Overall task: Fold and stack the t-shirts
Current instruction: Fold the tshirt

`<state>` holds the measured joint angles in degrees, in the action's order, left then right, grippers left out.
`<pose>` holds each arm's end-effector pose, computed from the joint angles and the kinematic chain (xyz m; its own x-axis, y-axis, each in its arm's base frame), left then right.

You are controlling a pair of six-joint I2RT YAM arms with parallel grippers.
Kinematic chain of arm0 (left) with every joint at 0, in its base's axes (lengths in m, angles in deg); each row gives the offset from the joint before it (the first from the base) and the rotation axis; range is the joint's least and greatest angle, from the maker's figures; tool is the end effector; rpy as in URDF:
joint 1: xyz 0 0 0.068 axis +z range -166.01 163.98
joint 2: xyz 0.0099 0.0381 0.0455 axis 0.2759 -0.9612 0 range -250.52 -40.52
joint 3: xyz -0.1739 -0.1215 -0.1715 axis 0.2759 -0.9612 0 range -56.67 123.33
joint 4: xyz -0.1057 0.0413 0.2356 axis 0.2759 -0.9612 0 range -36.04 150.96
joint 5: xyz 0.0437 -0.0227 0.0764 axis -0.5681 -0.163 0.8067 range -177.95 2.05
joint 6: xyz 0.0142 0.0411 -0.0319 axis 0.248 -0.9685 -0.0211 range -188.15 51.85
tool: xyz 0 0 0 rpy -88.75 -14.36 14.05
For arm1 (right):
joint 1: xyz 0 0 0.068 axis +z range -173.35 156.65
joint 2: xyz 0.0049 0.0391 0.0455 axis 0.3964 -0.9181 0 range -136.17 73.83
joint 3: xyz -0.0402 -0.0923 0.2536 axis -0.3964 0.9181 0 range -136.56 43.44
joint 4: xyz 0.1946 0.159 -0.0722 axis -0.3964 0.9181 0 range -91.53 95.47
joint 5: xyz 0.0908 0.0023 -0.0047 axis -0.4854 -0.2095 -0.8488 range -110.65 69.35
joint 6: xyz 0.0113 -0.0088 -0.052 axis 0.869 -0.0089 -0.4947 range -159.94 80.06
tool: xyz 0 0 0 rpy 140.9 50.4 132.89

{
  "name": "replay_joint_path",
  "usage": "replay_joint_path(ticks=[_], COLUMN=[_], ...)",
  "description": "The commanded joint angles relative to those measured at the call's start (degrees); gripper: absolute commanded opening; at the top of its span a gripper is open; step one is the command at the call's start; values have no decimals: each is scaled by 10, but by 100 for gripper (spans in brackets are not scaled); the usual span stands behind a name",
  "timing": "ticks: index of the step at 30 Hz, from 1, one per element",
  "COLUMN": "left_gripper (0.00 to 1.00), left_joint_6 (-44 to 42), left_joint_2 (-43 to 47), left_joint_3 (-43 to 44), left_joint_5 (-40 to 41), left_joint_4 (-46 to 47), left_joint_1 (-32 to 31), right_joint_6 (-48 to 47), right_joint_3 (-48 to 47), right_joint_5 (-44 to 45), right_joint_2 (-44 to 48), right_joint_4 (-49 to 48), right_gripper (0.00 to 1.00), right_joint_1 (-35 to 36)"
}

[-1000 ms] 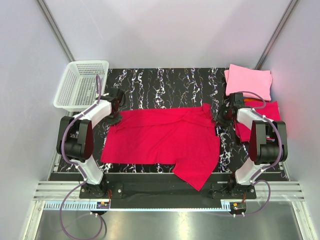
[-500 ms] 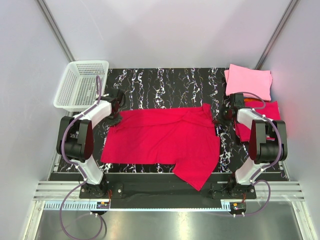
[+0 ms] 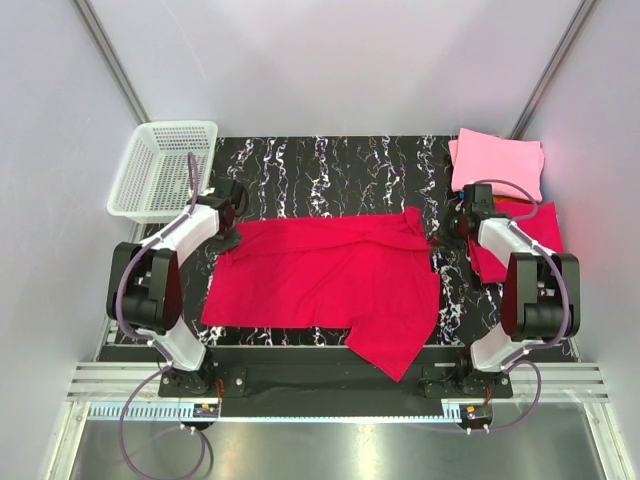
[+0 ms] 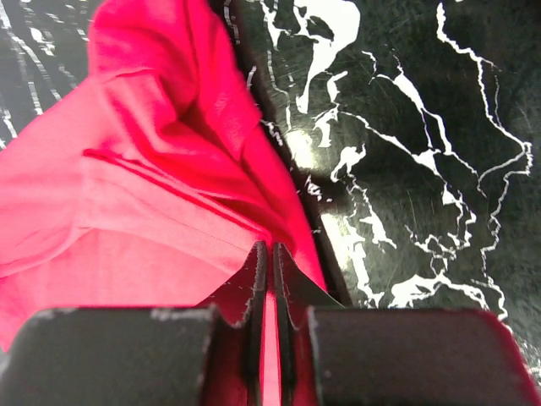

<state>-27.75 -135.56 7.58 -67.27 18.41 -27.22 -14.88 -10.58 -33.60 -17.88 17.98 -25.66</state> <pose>0.3117 -0.0489 0.1998 -0.7691 -0.4659 -0.4376 -0.5463 0.8345 0.0718 0.3175 -0.0047 0.1837 -0.7955 0.4452 -0.4110 0.2813 0.8722 0.4002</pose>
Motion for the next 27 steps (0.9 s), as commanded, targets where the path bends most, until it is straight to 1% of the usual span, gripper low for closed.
replay_joint_path(ticks=[1, 6, 10, 11, 15, 23, 27], left_gripper=[17, 20, 24, 32, 39, 41, 41], left_joint_6=[6, 13, 23, 27, 31, 32, 26], left_joint_2=[37, 37, 41, 42, 40, 14, -4], left_joint_3=[-11, -25, -48, -58, -72, -77, -64], left_joint_5=[17, 5, -31, -34, -44, -59, -54], left_joint_4=[4, 6, 29, 33, 46, 75, 78], left_joint_1=[-2, -2, -2, -2, -1, -2, -1], right_joint_6=[-14, -13, -13, -14, -16, -22, -24], right_joint_3=[-24, -32, -35, -36, -37, -38, -40], right_joint_5=[14, 8, 0, 0, -3, -6, -6], right_joint_2=[35, 48, 53, 52, 50, 44, 40], right_joint_4=[18, 27, 30, 32, 33, 33, 33], right_gripper=[8, 8, 8, 7, 7, 6, 6], right_joint_1=[-1, -1, -1, -1, -1, -1, -1])
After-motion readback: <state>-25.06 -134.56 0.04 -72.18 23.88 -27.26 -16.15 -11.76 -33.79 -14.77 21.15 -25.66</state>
